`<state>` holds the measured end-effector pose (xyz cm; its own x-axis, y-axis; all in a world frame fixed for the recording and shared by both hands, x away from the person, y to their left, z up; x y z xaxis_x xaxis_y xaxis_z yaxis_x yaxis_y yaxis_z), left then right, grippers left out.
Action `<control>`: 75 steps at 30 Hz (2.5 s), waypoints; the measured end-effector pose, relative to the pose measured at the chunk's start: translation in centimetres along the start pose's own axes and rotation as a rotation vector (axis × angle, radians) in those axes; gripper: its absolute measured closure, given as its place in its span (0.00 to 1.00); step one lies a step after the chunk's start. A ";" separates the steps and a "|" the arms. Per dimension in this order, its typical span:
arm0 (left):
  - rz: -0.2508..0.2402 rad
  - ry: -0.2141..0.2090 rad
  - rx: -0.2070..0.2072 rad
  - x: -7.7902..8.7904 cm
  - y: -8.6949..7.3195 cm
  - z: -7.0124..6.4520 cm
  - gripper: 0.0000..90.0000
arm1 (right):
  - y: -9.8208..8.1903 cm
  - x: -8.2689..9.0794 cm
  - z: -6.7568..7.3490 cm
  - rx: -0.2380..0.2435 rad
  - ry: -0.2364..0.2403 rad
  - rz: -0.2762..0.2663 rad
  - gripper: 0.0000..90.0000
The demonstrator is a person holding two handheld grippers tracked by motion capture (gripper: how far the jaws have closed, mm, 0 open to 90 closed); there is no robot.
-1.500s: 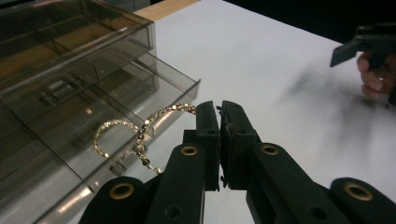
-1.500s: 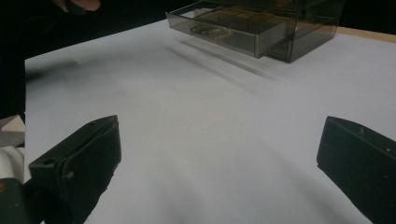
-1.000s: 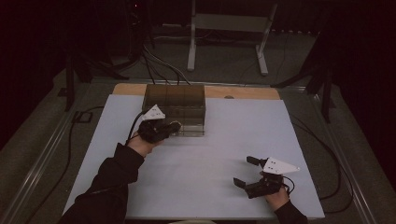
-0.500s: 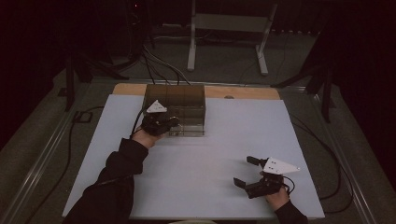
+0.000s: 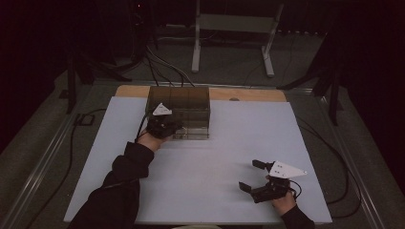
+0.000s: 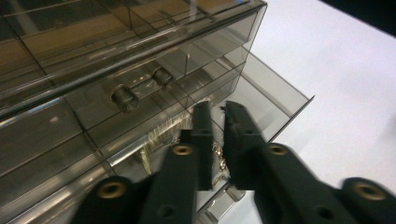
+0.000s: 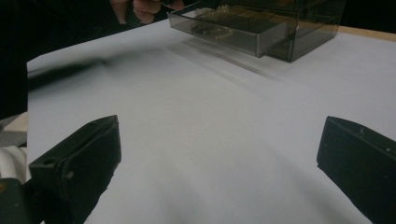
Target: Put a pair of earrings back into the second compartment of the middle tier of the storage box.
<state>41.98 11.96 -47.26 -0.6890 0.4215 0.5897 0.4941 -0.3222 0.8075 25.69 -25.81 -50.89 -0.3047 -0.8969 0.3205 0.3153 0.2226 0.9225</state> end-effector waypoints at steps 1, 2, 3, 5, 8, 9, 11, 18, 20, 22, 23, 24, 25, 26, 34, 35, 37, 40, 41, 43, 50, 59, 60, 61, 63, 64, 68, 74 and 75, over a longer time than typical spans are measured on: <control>0.000 -0.004 0.006 0.0 0.0 0.0 0.85 | 0.0 0.0 0.0 -0.001 0.000 0.003 0.00; -0.003 -0.006 0.011 0.1 0.0 0.1 0.82 | 0.0 0.0 0.0 -0.002 0.000 0.003 0.00; -0.005 0.001 0.014 0.2 -0.1 0.0 0.77 | 0.0 0.0 0.0 -0.002 0.000 0.002 0.00; -0.010 -0.002 0.008 0.6 -0.1 -0.1 0.70 | 0.0 0.0 0.0 0.003 -0.001 0.000 0.00; -0.013 0.003 0.018 1.1 0.0 -0.2 0.59 | 0.0 0.1 0.0 -0.001 -0.001 0.002 0.00; -0.017 -0.002 0.025 1.4 0.0 -0.2 0.57 | 0.0 0.1 0.0 -0.002 0.000 0.001 0.00; -0.029 -0.007 0.017 1.9 0.0 -0.1 0.53 | 0.0 0.1 0.0 0.003 -0.001 -0.001 0.00; -0.059 -0.034 0.009 3.8 0.1 0.1 0.43 | 0.0 0.0 0.0 0.002 0.000 0.002 0.00; -0.055 -0.041 0.014 4.3 0.0 0.2 0.41 | 0.0 0.0 0.0 -0.003 -0.001 0.002 0.00; -0.045 -0.031 0.020 4.7 -0.2 0.3 0.35 | 0.0 0.0 0.0 0.003 -0.001 0.001 0.00; -0.038 -0.019 0.030 4.9 -0.3 0.3 0.28 | 0.0 0.0 0.0 0.002 0.000 0.002 0.00; -0.039 -0.019 0.037 5.1 -0.4 0.3 0.27 | 0.0 0.0 0.0 0.003 0.000 0.004 0.00; -0.042 -0.025 0.043 5.4 -0.5 0.4 0.25 | 0.0 0.0 0.0 -0.001 0.000 0.004 0.00; -0.043 -0.026 0.046 5.6 -0.6 0.4 0.22 | 0.0 0.0 0.0 -0.003 -0.001 0.003 0.00; -0.076 -0.056 0.093 7.4 -1.3 0.9 0.17 | 0.0 0.0 0.0 -0.001 -0.002 0.003 0.00; -0.085 -0.071 0.091 7.6 -1.5 1.0 0.15 | 0.0 0.0 0.0 -0.003 -0.002 0.005 0.00; -0.097 -0.091 0.089 8.1 -1.9 1.2 0.10 | 0.0 0.0 0.0 -0.004 -0.003 0.004 0.00; -0.105 -0.100 0.079 8.8 -2.5 1.4 0.06 | 0.0 0.0 0.0 -0.003 -0.002 0.002 0.00; -0.105 -0.100 0.079 8.8 -2.5 1.4 0.03 | 0.0 0.0 0.0 -0.003 -0.002 0.002 0.00; -0.098 -0.105 0.070 9.4 -3.4 1.5 0.02 | 0.0 0.0 -0.1 -0.005 -0.003 0.002 0.00; -0.121 -0.087 0.034 10.7 -5.3 1.0 0.02 | 0.0 -0.1 0.0 -0.006 -0.005 0.001 0.00; -0.121 -0.117 0.021 10.9 -8.3 0.5 0.02 | 0.0 -0.1 -0.1 -0.009 -0.005 0.001 0.00; -0.123 -0.118 0.029 10.9 -8.7 0.5 0.02 | 0.0 -0.1 -0.1 -0.009 -0.005 0.001 0.00; -0.124 -0.120 0.034 11.0 -9.1 0.4 0.02 | 0.0 0.0 -0.1 -0.008 -0.006 0.000 0.00; -0.138 -0.126 0.037 11.2 -9.8 0.2 0.02 | 0.0 0.0 -0.1 -0.006 -0.006 0.001 0.00; -0.138 -0.128 0.037 11.3 -10.1 0.1 0.02 | 0.0 0.0 -0.1 -0.007 -0.007 0.000 0.00; -0.128 -0.117 0.022 11.9 -10.9 -0.3 0.02 | 0.0 0.0 0.0 -0.005 -0.006 0.001 0.00; -0.106 -0.106 0.019 12.3 -12.2 -0.4 0.02 | 0.0 0.0 0.0 -0.005 -0.007 0.000 0.00; -0.110 -0.098 0.024 12.4 -12.5 -0.4 0.02 | 0.0 0.0 0.0 -0.005 -0.007 0.002 0.00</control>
<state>27.02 20.88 -50.00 -0.6855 0.5339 0.4951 0.4316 -0.2497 0.8668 25.69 -25.85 -50.89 -0.3108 -0.8937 0.3236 0.3205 0.2220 0.9209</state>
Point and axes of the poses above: each handheld gripper's, and its own axes: x roughly backward along the jaws, y roughly out of its top, z roughly to its left, the point moved 1 cm from there along -x, roughly forward along the jaws, and after that the axes turned 14 degrees about y, right-handed, at the moved point
